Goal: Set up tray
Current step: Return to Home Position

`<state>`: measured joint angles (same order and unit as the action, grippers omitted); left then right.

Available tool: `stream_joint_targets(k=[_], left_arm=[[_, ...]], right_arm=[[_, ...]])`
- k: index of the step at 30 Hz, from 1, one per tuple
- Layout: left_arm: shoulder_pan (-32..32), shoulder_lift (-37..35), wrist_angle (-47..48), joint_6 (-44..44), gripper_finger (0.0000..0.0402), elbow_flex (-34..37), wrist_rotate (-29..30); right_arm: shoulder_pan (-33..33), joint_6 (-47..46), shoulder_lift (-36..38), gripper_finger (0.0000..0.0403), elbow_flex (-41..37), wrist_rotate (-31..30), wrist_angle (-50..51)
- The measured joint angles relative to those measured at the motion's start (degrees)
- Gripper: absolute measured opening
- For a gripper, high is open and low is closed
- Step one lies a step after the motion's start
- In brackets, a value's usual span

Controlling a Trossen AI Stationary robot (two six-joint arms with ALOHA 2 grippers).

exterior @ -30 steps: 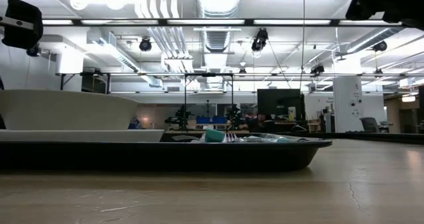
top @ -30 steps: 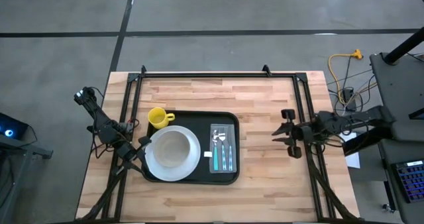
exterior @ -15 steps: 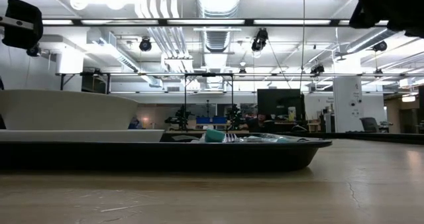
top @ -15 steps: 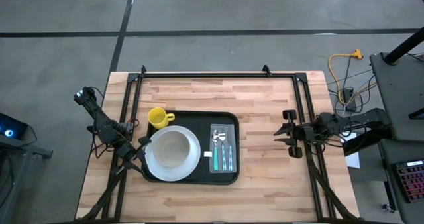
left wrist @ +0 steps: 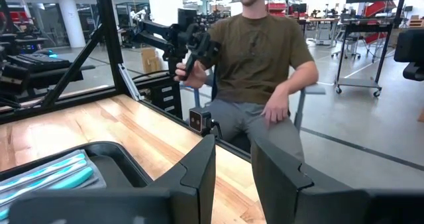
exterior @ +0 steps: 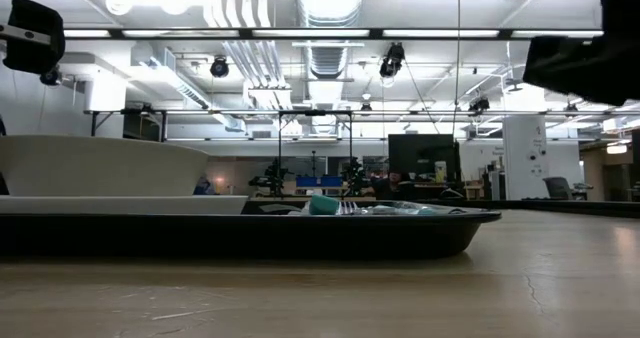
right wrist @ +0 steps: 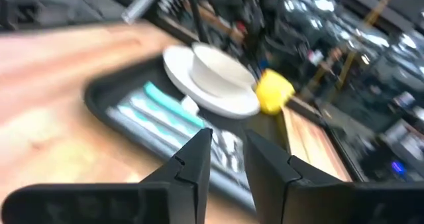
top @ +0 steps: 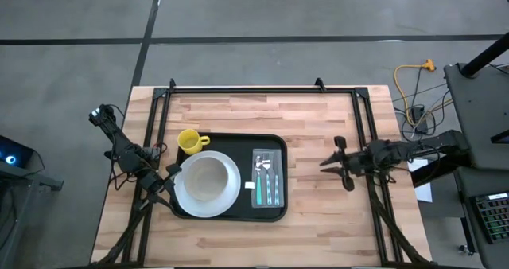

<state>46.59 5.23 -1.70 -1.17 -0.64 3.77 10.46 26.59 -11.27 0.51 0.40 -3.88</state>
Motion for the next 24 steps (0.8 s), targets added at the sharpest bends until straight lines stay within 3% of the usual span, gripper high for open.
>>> stream_joint_targets(k=[6, 24], left_arm=[[0.0, 0.0, 0.0, 0.0, 0.0079, 0.0, 0.0], [0.0, 0.0, 0.0, 0.0, 0.0079, 0.0, 0.0]], right_arm=[[0.0, 0.6, -0.9, 0.0082, 0.0, -7.2, 2.0], [0.0, 0.5, -1.2, 0.0074, 0.0, -7.5, 2.0]])
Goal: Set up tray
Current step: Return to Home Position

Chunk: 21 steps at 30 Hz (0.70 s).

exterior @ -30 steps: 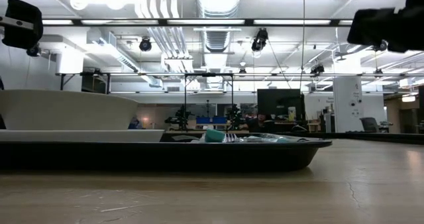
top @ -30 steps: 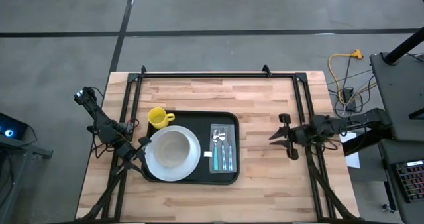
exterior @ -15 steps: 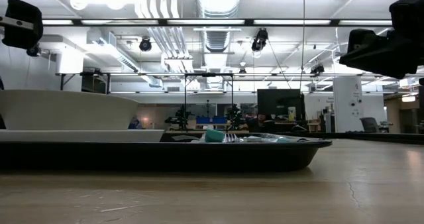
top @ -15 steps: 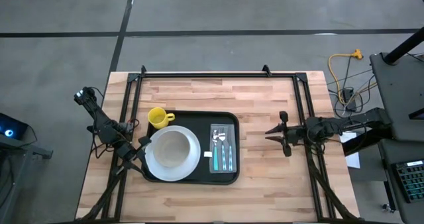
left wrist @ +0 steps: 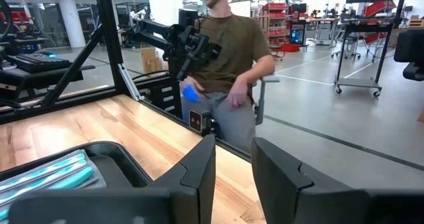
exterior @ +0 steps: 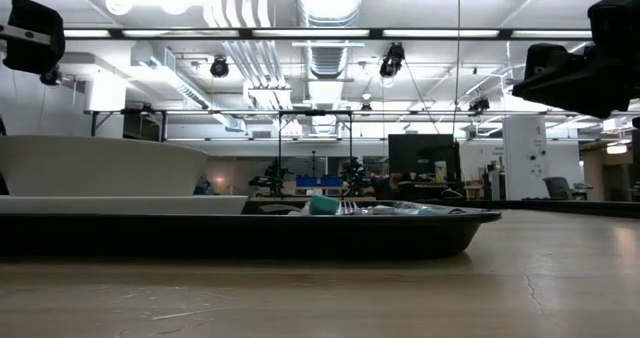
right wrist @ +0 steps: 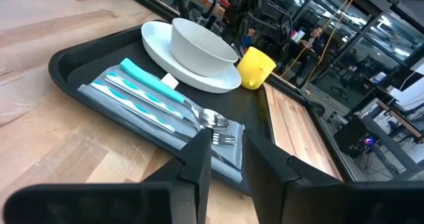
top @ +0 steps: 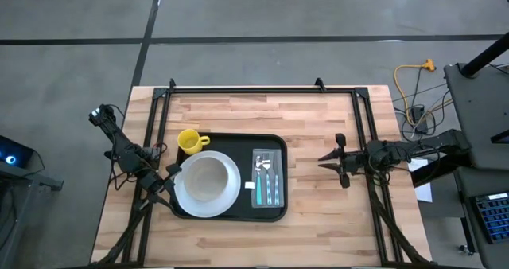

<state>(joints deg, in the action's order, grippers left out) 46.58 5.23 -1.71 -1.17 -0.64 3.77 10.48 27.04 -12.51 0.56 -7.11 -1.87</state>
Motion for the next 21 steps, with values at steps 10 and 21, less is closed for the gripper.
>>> stream_joint_targets(k=[10, 21], left_arm=[[0.0, 0.0, 0.0, 0.0, 0.0079, 0.0, 0.0], [0.0, 0.0, 0.0, 0.0, 0.0079, 0.0, 0.0]], right_arm=[[0.0, 0.0, 0.0, 0.0076, 0.0, 0.0, 0.0], [0.0, 0.0, 0.0, 0.0072, 0.0, 0.0, 0.0]])
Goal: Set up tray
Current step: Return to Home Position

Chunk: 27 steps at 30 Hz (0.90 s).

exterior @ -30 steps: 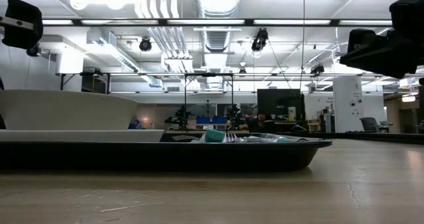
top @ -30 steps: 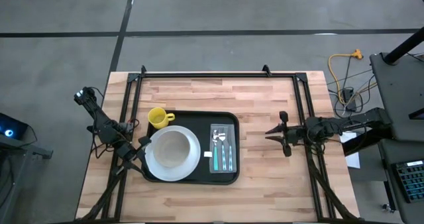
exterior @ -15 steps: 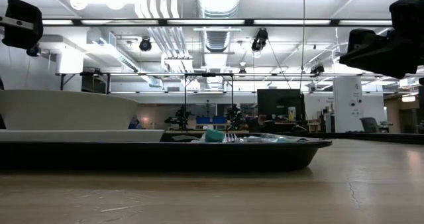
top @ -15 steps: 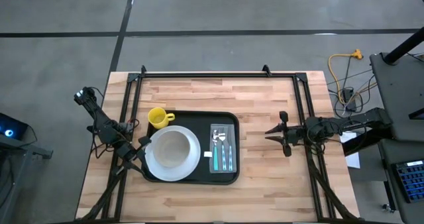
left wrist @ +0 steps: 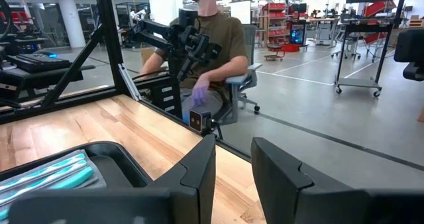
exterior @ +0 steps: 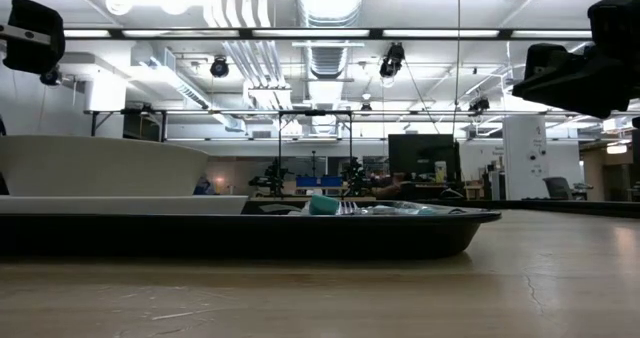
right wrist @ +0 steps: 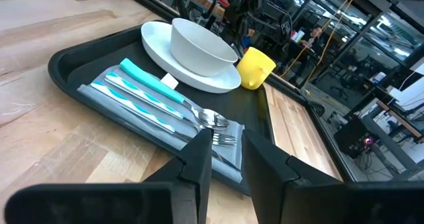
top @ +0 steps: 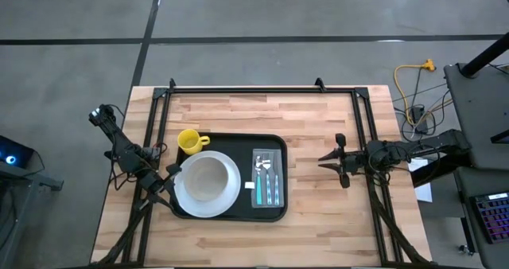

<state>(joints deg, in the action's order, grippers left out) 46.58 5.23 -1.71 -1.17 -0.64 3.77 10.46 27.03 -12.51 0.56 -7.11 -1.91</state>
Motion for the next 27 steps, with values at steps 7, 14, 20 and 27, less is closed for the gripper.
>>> stream_joint_targets(k=[7, 14, 20, 27], left_arm=[[0.0, 0.0, 0.0, 0.0, 0.0079, 0.0, 0.0], [0.0, 0.0, 0.0, 0.0, 0.0079, 0.0, 0.0], [0.0, 0.0, 0.0, 0.0, 0.0079, 0.0, 0.0], [0.0, 0.0, 0.0, 0.0, 0.0079, 0.0, 0.0]], right_arm=[[0.0, 0.0, 0.0, 0.0081, 0.0, 0.0, 0.0], [0.0, 0.0, 0.0, 0.0076, 0.0, 0.0, 0.0], [0.0, 0.0, 0.0, 0.0068, 0.0, 0.0, 0.0], [0.0, 0.0, 0.0, 0.0075, 0.0, 0.0, 0.0]])
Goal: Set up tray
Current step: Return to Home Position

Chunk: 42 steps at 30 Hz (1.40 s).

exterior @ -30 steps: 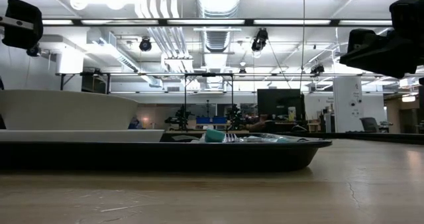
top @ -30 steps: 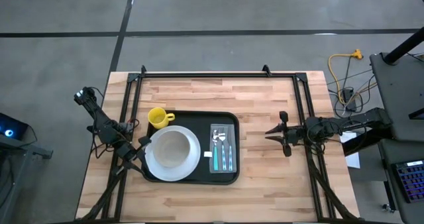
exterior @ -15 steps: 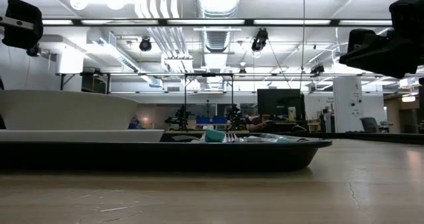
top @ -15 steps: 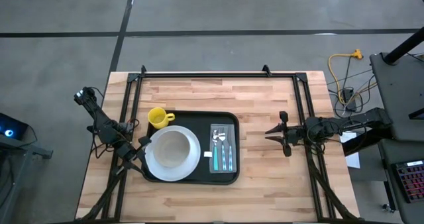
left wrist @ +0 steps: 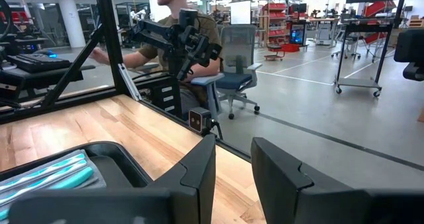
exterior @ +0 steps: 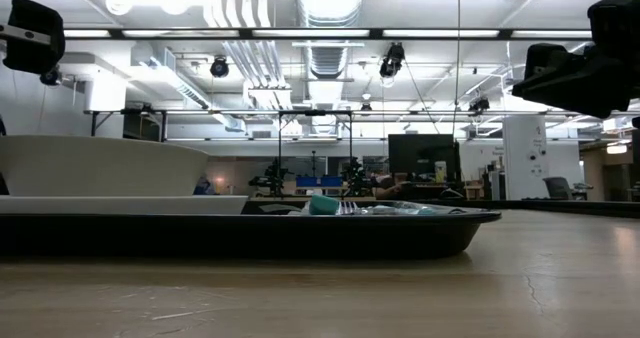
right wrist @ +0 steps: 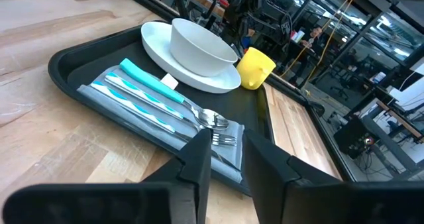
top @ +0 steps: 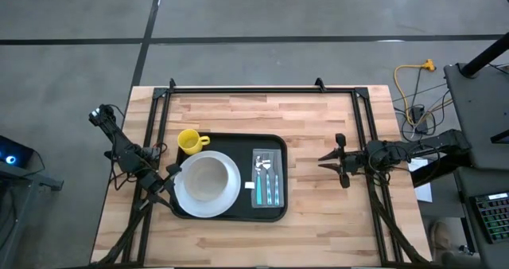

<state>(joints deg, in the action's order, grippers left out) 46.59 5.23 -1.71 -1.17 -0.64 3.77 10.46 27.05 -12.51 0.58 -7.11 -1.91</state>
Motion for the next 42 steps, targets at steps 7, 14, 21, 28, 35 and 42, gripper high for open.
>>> stream_joint_targets(k=[7, 14, 21, 28, 35, 42], left_arm=[[0.0, 0.0, 0.0, 0.0, 0.0079, 0.0, 0.0], [0.0, 0.0, 0.0, 0.0, 0.0079, 0.0, 0.0], [0.0, 0.0, 0.0, 0.0, 0.0079, 0.0, 0.0], [0.0, 0.0, 0.0, 0.0, 0.0079, 0.0, 0.0], [0.0, 0.0, 0.0, 0.0, 0.0079, 0.0, 0.0], [0.0, 0.0, 0.0, 0.0, 0.0079, 0.0, 0.0]], right_arm=[[0.0, 0.0, 0.0, 0.0082, 0.0, 0.0, 0.0], [0.0, 0.0, 0.0, 0.0073, 0.0, 0.0, 0.0], [0.0, 0.0, 0.0, 0.0069, 0.0, 0.0, 0.0], [0.0, 0.0, 0.0, 0.0079, 0.0, 0.0, 0.0], [0.0, 0.0, 0.0, 0.0080, 0.0, 0.0, 0.0], [0.0, 0.0, 0.0, 0.0069, 0.0, 0.0, 0.0]])
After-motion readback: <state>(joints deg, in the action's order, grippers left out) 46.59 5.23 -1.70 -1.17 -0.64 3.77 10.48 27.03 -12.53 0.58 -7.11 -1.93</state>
